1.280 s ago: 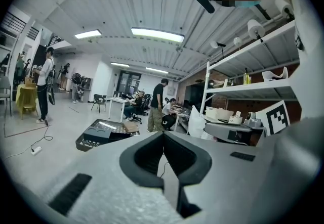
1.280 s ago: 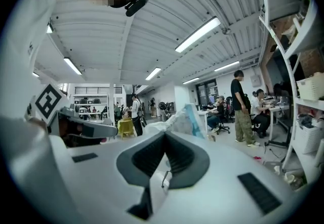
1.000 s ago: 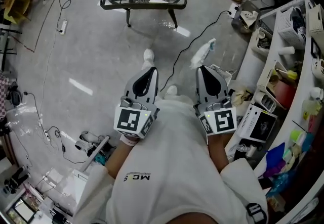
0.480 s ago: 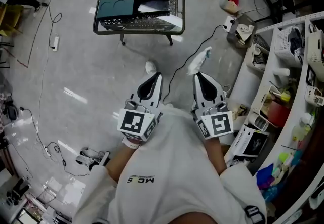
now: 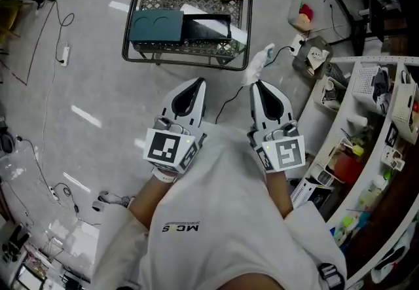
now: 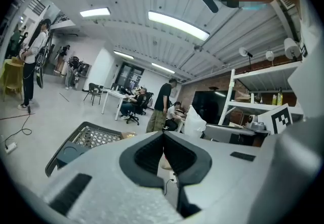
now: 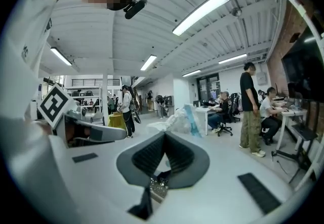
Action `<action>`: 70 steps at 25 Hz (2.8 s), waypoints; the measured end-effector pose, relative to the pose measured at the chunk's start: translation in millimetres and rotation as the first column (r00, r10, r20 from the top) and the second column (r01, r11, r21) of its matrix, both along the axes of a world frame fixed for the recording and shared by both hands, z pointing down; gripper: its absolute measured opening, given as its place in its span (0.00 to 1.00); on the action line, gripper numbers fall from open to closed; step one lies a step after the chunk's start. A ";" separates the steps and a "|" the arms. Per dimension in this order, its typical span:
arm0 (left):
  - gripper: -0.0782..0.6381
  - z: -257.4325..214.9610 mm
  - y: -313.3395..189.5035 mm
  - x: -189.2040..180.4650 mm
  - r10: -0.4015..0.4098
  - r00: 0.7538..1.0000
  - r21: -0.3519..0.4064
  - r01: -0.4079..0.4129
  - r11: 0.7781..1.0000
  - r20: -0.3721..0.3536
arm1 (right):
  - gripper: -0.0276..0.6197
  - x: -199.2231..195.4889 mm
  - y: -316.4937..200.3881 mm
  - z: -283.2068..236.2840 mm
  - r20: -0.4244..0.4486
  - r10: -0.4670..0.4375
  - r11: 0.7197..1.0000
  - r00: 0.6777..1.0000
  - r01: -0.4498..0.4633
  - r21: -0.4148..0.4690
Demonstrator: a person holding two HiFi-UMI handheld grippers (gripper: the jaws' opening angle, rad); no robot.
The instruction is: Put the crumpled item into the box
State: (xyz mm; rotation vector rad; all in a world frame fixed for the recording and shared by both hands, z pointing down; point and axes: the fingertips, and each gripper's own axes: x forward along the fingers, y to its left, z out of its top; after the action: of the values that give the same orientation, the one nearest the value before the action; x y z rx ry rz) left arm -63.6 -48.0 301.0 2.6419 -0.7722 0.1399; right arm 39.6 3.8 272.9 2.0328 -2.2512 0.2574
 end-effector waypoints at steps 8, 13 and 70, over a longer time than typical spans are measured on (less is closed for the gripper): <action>0.14 11.7 -53.7 -3.2 -0.105 0.994 -0.016 0.106 0.994 0.035 | 0.07 17.5 -67.1 18.8 0.019 -0.098 0.994 0.995 0.099 -0.055; 0.14 11.1 -66.4 -2.0 -0.201 0.977 -0.016 0.203 0.979 0.077 | 0.07 31.3 -89.6 32.3 0.020 -0.186 0.978 0.982 0.187 -0.094; 0.14 170.2 -116.7 93.6 -0.265 0.936 -0.217 0.315 0.924 0.230 | 0.07 67.9 -220.1 407.6 0.070 -0.396 0.701 0.915 0.351 -0.621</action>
State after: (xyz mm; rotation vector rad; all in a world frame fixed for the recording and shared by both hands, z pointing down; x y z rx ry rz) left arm 30.0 -164.7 471.2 2.2671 -1.1242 0.3952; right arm 107.5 -216.3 680.5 1.1946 -2.0799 0.7627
